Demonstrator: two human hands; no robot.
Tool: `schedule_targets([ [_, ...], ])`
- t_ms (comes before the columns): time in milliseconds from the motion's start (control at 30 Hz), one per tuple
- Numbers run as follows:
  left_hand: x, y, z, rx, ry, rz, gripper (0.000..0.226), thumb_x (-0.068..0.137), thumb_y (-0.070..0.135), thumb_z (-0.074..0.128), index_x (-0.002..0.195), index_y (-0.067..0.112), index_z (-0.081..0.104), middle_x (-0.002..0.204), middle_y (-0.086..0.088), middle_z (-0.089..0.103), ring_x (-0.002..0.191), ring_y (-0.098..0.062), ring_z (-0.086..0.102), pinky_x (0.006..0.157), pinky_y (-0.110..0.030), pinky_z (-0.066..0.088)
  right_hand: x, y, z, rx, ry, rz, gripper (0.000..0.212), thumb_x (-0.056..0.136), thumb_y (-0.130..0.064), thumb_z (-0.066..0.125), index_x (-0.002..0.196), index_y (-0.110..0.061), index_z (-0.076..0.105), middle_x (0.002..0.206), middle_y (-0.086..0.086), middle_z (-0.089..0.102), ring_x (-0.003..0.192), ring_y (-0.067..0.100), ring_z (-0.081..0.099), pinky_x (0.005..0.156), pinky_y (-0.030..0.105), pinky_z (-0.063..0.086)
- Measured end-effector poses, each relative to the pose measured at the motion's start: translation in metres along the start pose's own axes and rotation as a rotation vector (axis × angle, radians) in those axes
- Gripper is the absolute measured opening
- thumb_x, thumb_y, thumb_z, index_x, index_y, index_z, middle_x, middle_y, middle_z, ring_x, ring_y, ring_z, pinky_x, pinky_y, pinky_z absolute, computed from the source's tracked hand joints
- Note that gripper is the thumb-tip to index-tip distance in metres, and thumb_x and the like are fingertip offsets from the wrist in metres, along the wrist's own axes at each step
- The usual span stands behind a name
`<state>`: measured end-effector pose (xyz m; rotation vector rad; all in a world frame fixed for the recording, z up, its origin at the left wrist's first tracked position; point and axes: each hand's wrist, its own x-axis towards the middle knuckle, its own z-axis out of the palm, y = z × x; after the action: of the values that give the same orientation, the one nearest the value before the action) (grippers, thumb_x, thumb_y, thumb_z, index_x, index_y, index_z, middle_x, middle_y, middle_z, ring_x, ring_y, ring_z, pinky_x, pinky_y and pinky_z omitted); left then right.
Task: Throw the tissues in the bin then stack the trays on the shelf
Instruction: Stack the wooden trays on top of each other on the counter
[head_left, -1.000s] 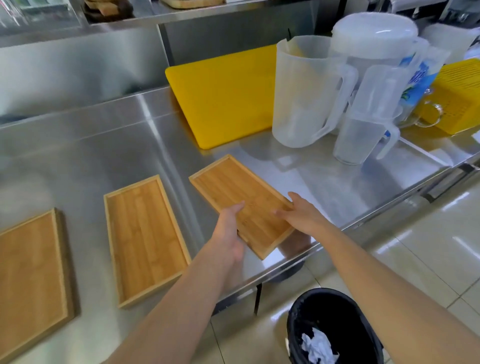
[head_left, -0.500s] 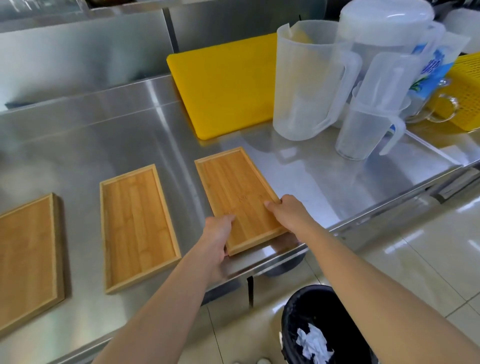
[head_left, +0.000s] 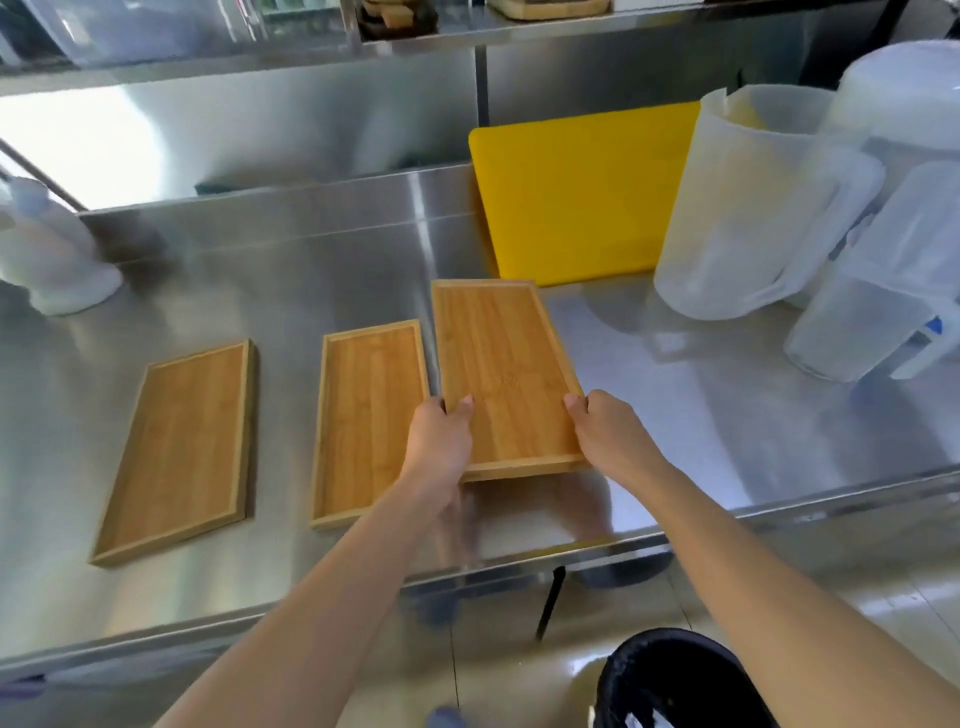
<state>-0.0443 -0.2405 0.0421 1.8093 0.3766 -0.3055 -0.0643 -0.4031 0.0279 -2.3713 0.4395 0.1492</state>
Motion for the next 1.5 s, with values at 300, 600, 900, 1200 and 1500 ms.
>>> schedule_targets([
  [300,0.028,-0.007,-0.096,0.173,0.144,0.094,0.033,0.097,0.031,0.046,0.073,0.008,0.051,0.066,-0.004,0.048,0.054,-0.015,0.044,0.045,-0.023,0.032,0.002,-0.071,0.055,-0.224,-0.016,-0.207,0.045,0.1,-0.034,0.02,0.101,-0.004,0.053,0.082,0.006,0.054,0.084,0.03,0.06,0.071,0.037,0.045],
  [600,0.045,-0.044,-0.126,0.394,0.208,0.067,0.036,0.099,0.031,0.038,0.073,0.008,0.046,0.101,-0.016,0.049,0.059,-0.012,0.043,0.048,-0.025,0.029,0.001,-0.092,0.104,-0.304,-0.035,-0.237,0.042,0.1,-0.032,0.021,0.098,-0.003,0.052,0.059,-0.005,0.038,0.059,0.018,0.047,0.059,0.032,0.037],
  [900,0.047,-0.067,-0.133,0.458,0.243,0.115,0.032,0.1,0.026,0.039,0.075,0.007,0.045,0.093,-0.007,0.043,0.059,-0.011,0.039,0.059,-0.03,0.031,-0.006,-0.091,0.123,-0.369,-0.036,-0.239,0.042,0.101,-0.03,0.021,0.103,-0.001,0.052,0.092,0.015,0.067,0.08,0.032,0.063,0.067,0.039,0.047],
  [1200,0.05,-0.076,-0.138,0.454,0.257,0.162,0.027,0.097,0.023,0.048,0.103,0.0,0.059,0.108,-0.014,0.052,0.078,-0.022,0.046,0.07,-0.029,0.037,-0.004,-0.091,0.125,-0.433,-0.034,-0.262,0.042,0.1,-0.032,0.023,0.104,-0.003,0.052,0.074,0.003,0.051,0.062,0.017,0.049,0.049,0.026,0.035],
  [1500,0.025,-0.101,-0.159,0.284,0.21,0.331,0.037,0.098,0.018,0.043,0.133,0.009,0.051,0.129,-0.004,0.06,0.123,-0.021,0.053,0.1,-0.028,0.041,-0.01,-0.069,0.123,-0.107,-0.01,-0.364,0.047,0.096,-0.041,0.028,0.127,-0.011,0.047,0.124,0.006,0.058,0.111,0.022,0.056,0.087,0.03,0.046],
])
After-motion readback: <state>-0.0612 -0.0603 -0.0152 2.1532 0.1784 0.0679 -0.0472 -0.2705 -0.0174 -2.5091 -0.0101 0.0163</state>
